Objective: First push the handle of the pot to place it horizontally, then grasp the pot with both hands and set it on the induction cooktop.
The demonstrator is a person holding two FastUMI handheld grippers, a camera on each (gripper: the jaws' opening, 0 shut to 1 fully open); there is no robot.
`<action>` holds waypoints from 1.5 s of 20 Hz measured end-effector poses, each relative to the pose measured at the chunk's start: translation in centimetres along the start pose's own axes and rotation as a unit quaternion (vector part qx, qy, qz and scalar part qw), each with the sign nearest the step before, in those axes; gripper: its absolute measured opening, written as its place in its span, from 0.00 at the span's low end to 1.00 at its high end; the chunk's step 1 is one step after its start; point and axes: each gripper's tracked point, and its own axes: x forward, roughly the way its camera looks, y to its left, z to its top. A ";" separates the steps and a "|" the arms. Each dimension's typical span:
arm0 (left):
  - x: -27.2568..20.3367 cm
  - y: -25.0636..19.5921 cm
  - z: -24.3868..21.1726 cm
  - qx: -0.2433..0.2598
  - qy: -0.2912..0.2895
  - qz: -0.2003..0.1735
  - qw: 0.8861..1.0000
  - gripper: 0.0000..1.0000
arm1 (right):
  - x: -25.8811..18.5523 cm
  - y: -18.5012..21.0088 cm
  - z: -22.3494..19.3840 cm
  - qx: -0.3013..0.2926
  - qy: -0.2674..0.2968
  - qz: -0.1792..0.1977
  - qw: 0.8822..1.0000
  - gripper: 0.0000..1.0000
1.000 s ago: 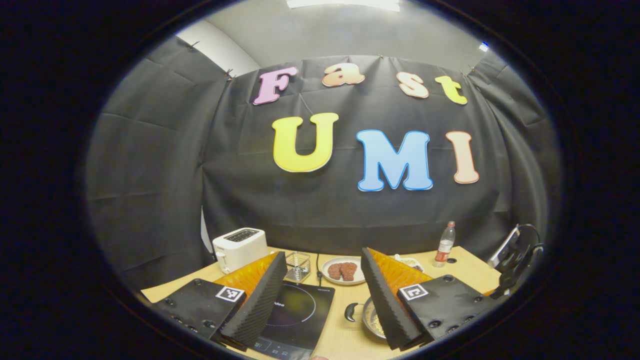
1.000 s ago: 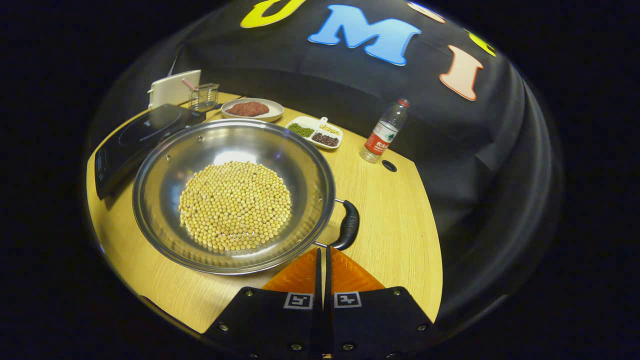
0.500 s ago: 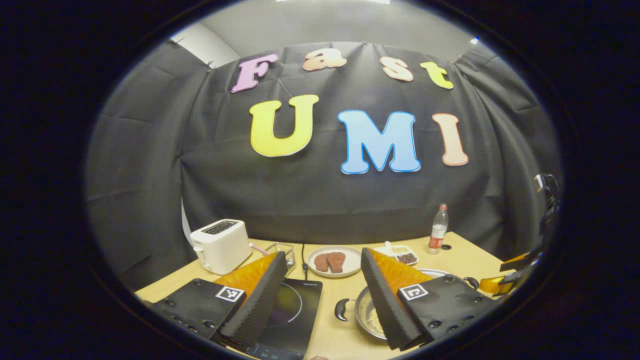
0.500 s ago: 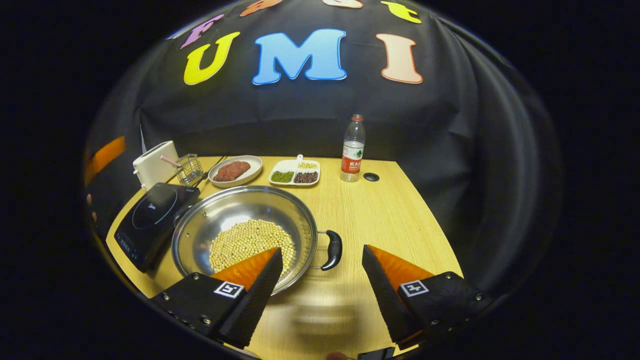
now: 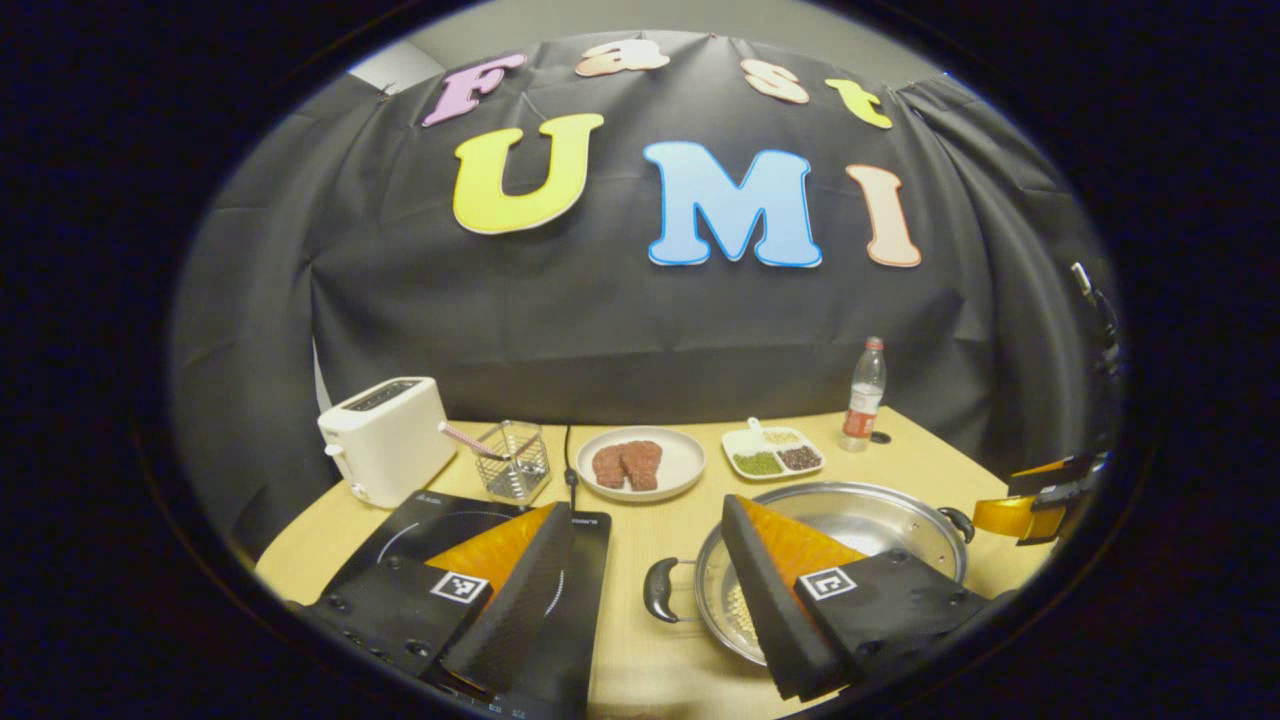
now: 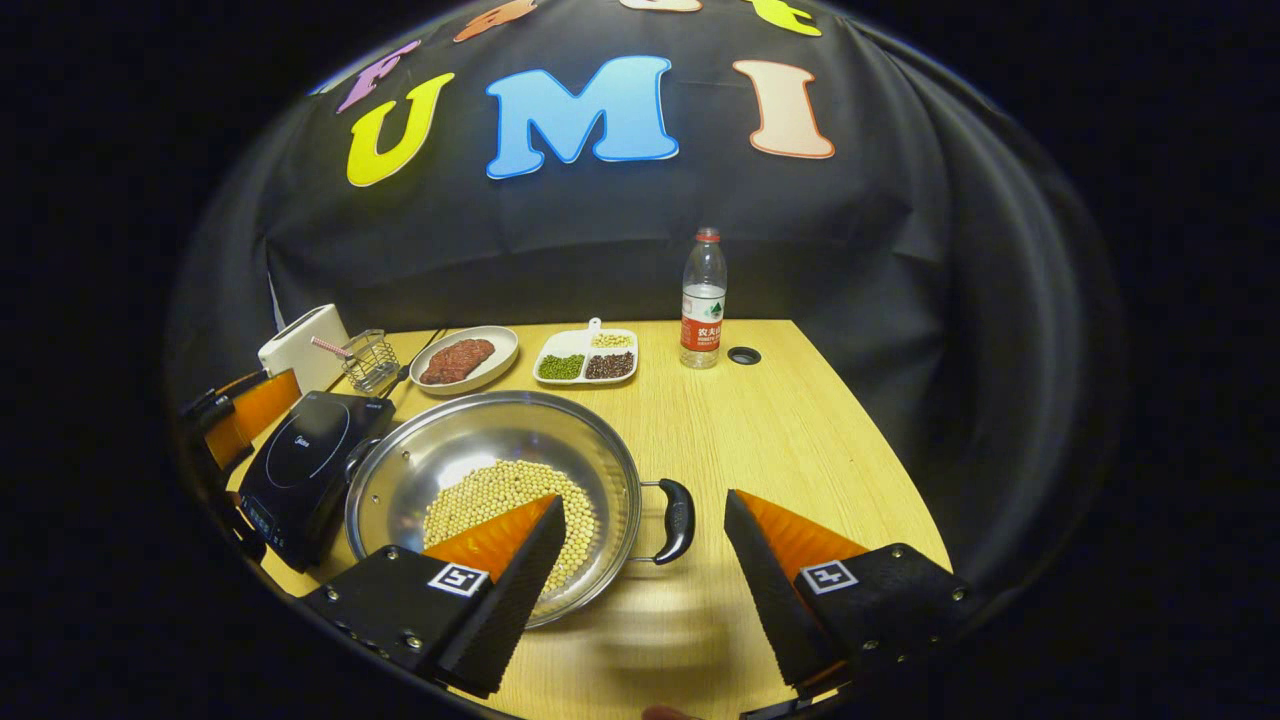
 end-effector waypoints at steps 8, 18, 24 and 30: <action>4.4 -1.2 -5.3 0.006 0.070 -0.025 0.997 0.97 | 2.9 0.1 -0.2 0.014 0.019 -0.008 1.000 0.98; 7.5 -1.9 -10.2 -0.003 0.138 -0.030 0.990 0.98 | 6.0 -0.5 -1.9 0.019 0.050 -0.018 0.998 0.98; 8.1 -1.7 -11.8 -0.003 0.159 -0.026 0.987 0.98 | 7.5 -0.7 -3.1 0.023 0.067 -0.019 0.997 0.98; 8.3 -2.3 -12.7 0.003 0.176 -0.027 0.984 0.90 | 7.9 -1.3 -3.0 0.022 0.063 -0.030 0.997 0.79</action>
